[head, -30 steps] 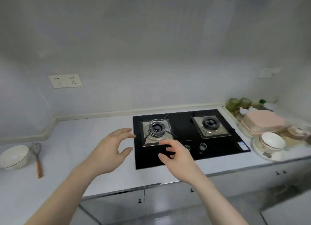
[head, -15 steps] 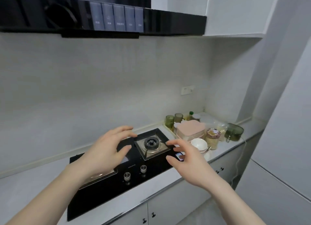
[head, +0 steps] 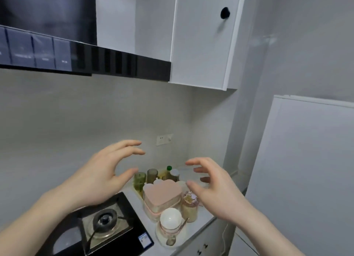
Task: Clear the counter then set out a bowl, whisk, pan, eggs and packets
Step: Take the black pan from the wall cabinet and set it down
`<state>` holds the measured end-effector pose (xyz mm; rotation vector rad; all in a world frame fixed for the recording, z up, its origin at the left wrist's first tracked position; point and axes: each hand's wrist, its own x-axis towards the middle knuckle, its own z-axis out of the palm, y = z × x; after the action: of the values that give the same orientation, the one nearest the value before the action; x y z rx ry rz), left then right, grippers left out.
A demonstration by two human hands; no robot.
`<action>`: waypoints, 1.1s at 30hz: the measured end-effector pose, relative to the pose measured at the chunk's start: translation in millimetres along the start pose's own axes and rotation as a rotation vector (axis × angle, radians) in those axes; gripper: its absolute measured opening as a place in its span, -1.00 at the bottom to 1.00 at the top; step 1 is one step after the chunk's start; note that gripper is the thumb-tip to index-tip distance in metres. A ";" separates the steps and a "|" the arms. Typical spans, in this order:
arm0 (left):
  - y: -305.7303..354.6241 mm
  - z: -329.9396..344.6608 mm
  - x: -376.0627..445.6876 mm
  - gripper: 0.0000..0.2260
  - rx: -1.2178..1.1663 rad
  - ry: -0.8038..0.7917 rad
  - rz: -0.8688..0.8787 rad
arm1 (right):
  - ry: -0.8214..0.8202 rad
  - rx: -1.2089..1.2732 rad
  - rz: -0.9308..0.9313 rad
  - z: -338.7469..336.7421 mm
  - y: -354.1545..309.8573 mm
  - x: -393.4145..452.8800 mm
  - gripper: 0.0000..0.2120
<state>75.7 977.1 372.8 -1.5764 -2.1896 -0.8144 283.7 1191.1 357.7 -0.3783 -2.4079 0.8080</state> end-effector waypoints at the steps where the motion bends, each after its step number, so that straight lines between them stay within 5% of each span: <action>1: 8.1 1.0 17.2 -0.69 0.005 0.007 0.020 | 0.030 0.001 -0.012 -11.4 7.2 6.6 -0.66; 10: 85.5 14.1 142.7 -0.54 0.083 0.151 0.163 | 0.162 0.045 -0.133 -97.8 67.0 68.6 -0.67; 21: 169.9 34.4 240.3 -0.25 0.207 0.440 0.137 | 0.147 0.238 -0.412 -174.6 122.9 192.1 -0.66; 27: 198.9 33.1 287.1 -0.26 0.269 0.586 0.126 | 0.129 0.311 -0.457 -180.2 142.1 272.6 -0.67; 33: 206.2 27.0 320.1 -0.13 0.460 0.584 0.110 | 0.105 0.135 -0.365 -160.4 149.7 358.2 -0.64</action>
<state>162.7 1282.3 584.9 -1.0537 -1.6914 -0.5831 104.9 1534.0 521.7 0.0704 -2.2173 0.7569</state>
